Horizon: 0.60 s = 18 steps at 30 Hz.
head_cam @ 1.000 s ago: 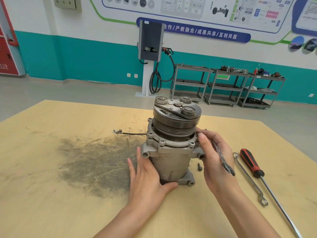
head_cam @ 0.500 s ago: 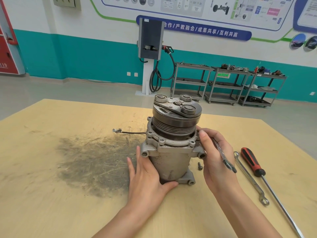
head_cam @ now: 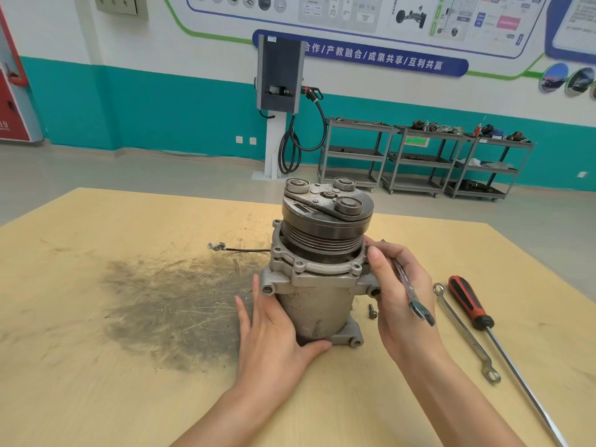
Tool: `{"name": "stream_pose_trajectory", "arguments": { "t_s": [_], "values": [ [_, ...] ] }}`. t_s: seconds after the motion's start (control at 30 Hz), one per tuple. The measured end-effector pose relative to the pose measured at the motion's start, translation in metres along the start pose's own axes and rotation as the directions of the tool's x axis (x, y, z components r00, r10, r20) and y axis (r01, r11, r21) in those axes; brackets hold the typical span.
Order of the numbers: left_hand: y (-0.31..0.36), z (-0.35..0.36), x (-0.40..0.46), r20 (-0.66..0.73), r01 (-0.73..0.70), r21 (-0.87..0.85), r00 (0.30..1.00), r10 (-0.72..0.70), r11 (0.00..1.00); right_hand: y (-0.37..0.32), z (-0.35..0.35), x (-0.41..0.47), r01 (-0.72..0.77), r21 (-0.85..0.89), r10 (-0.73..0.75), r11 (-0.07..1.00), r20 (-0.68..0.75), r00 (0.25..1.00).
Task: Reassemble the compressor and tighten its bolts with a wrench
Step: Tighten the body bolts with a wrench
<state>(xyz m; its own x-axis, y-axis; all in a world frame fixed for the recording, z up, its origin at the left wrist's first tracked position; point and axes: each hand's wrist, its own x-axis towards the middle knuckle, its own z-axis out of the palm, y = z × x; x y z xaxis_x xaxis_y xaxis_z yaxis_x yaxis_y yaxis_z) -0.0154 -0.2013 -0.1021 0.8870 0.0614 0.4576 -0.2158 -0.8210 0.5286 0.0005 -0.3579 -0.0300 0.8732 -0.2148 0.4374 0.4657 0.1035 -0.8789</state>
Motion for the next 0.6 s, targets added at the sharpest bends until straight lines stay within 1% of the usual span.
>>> {"name": "stream_pose_trajectory", "arguments": {
  "t_s": [0.07,0.1,0.17,0.27,0.3,0.37,0.47,0.53,0.6],
  "values": [
    [0.000,0.000,0.000,-0.003,-0.004,0.002,1.000,0.004,1.000,0.001,0.000,-0.002,0.005,-0.050,-0.005,0.999,-0.002,1.000],
    [0.000,0.000,0.000,-0.001,-0.006,0.003,1.000,0.006,1.000,0.001,0.000,-0.001,-0.016,-0.068,0.015,0.998,-0.017,1.000],
    [0.000,-0.001,0.000,0.008,-0.007,0.012,1.000,0.007,1.000,-0.005,-0.004,0.005,-0.074,-0.071,0.068,0.995,-0.084,0.994],
    [0.000,-0.002,-0.001,0.009,-0.017,-0.001,1.000,0.017,1.000,-0.024,-0.019,0.024,-0.035,-0.117,0.013,0.993,-0.191,0.981],
    [0.001,-0.002,-0.001,0.007,-0.020,-0.010,1.000,0.020,1.000,-0.031,-0.023,0.030,-0.028,-0.119,0.001,0.992,-0.222,0.975],
    [0.001,-0.002,0.000,0.009,-0.017,-0.010,1.000,0.017,1.000,-0.043,-0.027,0.041,-0.052,-0.066,0.033,0.996,-0.257,0.966],
    [0.001,-0.002,0.001,0.012,-0.013,-0.002,1.000,0.013,1.000,-0.051,-0.029,0.054,-0.138,0.029,0.141,0.990,-0.213,0.967],
    [0.001,-0.002,0.000,0.011,-0.017,-0.011,1.000,0.017,1.000,-0.051,-0.028,0.060,-0.224,0.042,0.228,0.974,-0.136,0.964],
    [0.001,-0.002,0.000,0.013,-0.019,-0.006,1.000,0.019,1.000,-0.046,-0.025,0.066,-0.282,0.034,0.283,0.959,-0.070,0.956]
  ]
}}
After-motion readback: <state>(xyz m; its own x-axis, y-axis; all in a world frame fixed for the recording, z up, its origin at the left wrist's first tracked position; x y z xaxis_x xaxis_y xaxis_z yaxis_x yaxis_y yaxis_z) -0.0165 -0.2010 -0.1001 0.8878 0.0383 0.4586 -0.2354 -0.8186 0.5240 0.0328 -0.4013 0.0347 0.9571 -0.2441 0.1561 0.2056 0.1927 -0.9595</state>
